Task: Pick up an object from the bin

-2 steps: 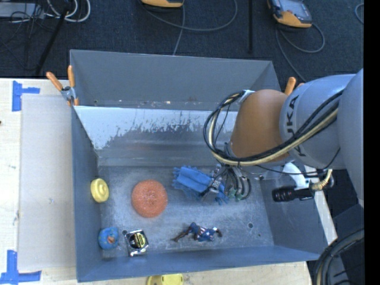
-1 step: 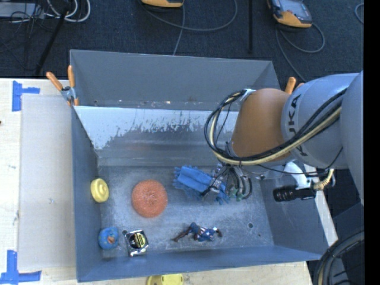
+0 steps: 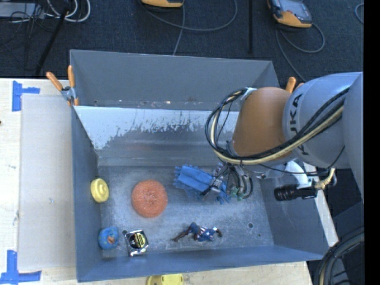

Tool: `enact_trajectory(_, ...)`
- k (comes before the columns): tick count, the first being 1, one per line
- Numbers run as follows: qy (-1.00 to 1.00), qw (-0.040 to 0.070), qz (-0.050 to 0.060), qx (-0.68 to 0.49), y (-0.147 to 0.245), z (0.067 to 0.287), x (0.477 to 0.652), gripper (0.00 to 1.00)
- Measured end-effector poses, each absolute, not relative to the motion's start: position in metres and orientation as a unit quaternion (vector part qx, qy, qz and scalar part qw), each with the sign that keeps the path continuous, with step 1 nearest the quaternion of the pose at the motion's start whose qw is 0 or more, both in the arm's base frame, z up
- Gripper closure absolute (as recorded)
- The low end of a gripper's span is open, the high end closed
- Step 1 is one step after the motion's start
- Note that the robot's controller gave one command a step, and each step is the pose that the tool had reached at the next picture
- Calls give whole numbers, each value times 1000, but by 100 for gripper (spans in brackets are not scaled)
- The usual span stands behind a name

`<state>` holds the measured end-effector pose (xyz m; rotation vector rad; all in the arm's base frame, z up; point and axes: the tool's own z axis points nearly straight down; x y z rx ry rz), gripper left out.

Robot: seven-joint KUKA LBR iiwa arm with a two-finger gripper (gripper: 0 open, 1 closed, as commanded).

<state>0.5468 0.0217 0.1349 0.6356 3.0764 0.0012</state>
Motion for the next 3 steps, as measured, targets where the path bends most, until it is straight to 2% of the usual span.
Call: enact_trajectory(3,979,0,0,201,22,155,547,100)
